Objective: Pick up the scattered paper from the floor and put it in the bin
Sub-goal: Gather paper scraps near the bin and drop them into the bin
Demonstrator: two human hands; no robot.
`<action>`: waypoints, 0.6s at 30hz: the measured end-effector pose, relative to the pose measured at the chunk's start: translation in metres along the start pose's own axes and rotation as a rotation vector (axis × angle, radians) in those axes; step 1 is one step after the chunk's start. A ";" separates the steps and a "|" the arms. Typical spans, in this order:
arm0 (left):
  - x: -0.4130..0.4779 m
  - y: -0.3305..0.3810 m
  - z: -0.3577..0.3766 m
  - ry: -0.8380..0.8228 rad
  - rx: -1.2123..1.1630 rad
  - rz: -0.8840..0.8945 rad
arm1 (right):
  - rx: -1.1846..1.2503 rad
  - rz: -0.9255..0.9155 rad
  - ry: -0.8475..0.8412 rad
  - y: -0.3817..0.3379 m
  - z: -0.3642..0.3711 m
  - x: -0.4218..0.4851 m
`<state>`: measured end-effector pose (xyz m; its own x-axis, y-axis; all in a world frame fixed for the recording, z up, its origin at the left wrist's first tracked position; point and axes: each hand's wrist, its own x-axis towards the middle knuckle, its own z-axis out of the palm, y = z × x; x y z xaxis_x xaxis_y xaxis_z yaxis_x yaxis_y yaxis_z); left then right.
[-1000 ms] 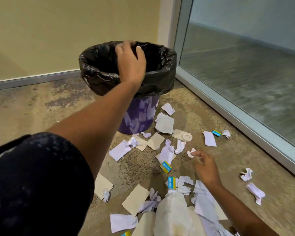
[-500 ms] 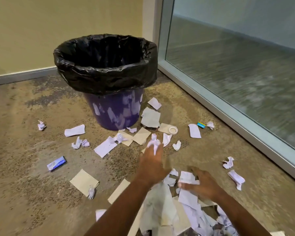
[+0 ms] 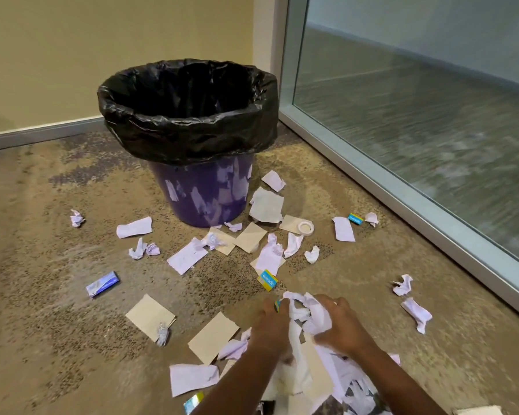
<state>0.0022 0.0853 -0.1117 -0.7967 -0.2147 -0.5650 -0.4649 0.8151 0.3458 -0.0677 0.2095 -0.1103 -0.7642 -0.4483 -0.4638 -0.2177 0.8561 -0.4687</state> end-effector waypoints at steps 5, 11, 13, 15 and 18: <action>0.003 -0.008 -0.004 0.120 -0.370 0.004 | 0.079 -0.059 0.108 -0.004 -0.006 0.005; -0.001 -0.003 -0.040 0.341 -0.564 0.123 | 0.173 -0.153 0.363 -0.015 -0.032 0.003; -0.005 0.003 -0.059 0.420 -0.596 0.168 | 0.221 -0.186 0.489 -0.023 -0.044 0.005; -0.012 0.010 -0.082 0.487 -0.640 0.201 | 0.281 -0.210 0.605 -0.032 -0.057 0.006; -0.025 0.017 -0.119 0.612 -0.730 0.259 | 0.436 -0.218 0.709 -0.047 -0.074 0.009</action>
<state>-0.0323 0.0404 -0.0024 -0.8740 -0.4858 0.0072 -0.2084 0.3881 0.8978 -0.1094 0.1845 -0.0369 -0.9627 -0.2004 0.1817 -0.2625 0.5291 -0.8070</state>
